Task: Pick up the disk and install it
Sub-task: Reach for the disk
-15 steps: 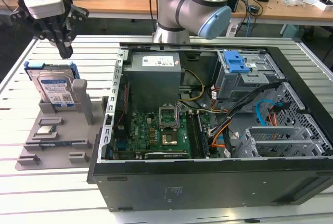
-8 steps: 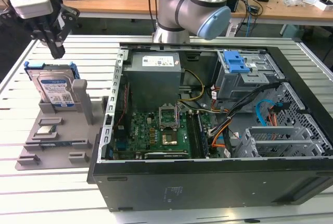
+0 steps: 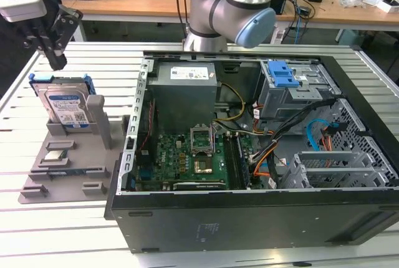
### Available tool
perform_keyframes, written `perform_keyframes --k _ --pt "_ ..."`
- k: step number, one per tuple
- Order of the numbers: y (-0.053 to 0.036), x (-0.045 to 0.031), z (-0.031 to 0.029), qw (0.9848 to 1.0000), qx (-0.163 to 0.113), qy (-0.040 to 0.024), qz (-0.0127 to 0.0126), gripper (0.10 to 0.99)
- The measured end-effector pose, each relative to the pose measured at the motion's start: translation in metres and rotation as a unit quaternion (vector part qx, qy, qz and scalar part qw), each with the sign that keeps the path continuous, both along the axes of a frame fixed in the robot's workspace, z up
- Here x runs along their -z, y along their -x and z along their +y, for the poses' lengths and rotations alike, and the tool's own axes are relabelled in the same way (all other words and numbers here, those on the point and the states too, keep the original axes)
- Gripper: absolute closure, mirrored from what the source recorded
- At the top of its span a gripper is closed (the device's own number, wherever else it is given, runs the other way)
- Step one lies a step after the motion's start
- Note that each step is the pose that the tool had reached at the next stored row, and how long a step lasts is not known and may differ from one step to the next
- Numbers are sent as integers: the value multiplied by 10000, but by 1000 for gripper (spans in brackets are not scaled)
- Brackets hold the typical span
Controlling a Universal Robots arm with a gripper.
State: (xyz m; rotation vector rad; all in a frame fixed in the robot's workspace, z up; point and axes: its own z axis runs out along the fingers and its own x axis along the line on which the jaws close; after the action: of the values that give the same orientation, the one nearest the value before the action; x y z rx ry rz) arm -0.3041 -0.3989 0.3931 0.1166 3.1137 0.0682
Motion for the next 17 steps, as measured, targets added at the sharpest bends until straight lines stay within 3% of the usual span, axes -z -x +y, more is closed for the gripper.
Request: perform_keyframes --k 17 --pt "371 0 0 10000 0 0 0 980"
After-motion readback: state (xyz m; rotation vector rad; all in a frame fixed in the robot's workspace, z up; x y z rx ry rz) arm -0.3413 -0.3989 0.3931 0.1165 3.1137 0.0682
